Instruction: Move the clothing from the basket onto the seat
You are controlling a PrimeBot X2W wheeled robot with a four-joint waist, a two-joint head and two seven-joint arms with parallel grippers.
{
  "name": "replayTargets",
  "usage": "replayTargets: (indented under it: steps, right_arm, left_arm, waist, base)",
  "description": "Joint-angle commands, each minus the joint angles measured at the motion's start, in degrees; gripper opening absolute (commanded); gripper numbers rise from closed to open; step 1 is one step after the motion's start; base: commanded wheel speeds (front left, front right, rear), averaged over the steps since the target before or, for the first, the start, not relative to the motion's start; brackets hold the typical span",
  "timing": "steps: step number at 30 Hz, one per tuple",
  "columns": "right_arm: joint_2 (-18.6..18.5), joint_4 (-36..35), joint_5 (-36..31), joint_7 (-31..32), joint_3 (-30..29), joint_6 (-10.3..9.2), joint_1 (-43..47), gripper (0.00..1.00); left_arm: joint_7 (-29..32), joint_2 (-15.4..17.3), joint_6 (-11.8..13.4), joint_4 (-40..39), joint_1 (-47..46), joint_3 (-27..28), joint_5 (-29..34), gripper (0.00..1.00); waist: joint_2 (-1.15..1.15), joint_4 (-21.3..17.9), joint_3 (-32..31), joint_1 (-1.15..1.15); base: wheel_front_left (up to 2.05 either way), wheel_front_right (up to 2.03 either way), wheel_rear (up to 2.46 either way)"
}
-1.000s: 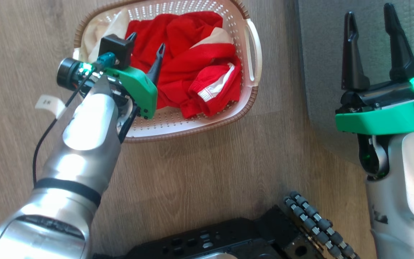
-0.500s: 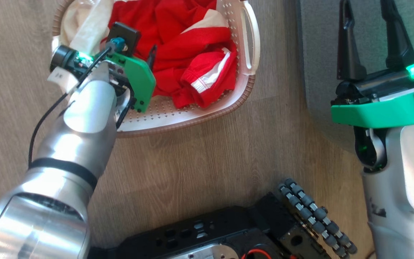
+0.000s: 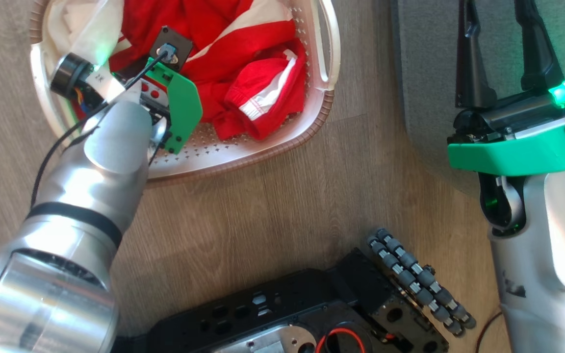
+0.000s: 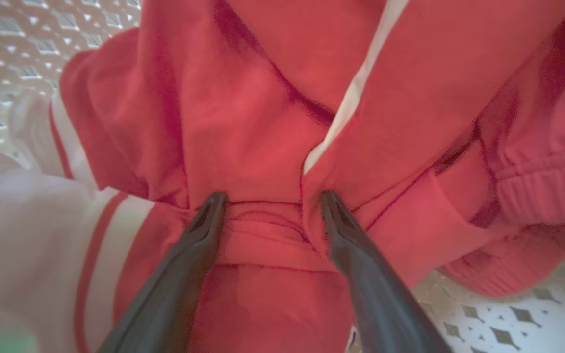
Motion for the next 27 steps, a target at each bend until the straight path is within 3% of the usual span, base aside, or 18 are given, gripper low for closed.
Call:
replayTargets:
  steps: [1,14,15,17,18,27]
  right_arm:
    - [0.5,-2.0,0.4,-0.4,0.9,0.41,1.5,1.0]
    - [0.5,-2.2,1.2,-0.4,1.5,0.41,1.9,1.0]
    - [0.5,-2.1,1.2,-0.4,1.5,0.41,1.9,1.0]
    - [0.5,-2.0,1.2,-0.4,1.5,0.41,1.9,1.0]
    - [0.5,-2.0,1.1,-0.4,1.5,0.41,1.8,1.0]
    - [0.5,-1.4,0.8,-0.4,1.4,0.41,1.2,1.0]
  left_arm:
    - [0.4,1.1,0.0,-0.5,-0.2,0.1,0.4,1.0]
    - [7.3,4.0,-1.0,0.0,-0.8,-3.8,2.5,1.0]
    - [7.4,4.1,-1.1,0.0,-0.8,-3.9,2.4,0.94]
    - [7.0,4.1,-1.7,0.0,-0.7,-4.0,2.1,0.4]
    - [6.6,4.2,-1.9,0.0,-0.6,-4.0,1.9,0.03]
    - [3.5,2.7,-2.7,0.1,-0.9,-4.2,0.4,0.0]
  waist:
    - [-0.01,-0.3,0.3,0.0]
    - [-0.01,-1.7,1.9,0.0]
    - [-0.01,-1.7,1.9,0.0]
    - [-0.01,-1.7,1.8,0.0]
    - [-0.01,-1.7,1.8,0.0]
    - [-0.01,-1.1,0.6,0.0]
  base:
    - [0.0,0.0,0.0]
    - [0.0,0.0,0.0]
    - [0.0,0.0,0.0]
    - [0.0,0.0,0.0]
    - [0.0,0.0,0.0]
    - [0.0,0.0,0.0]
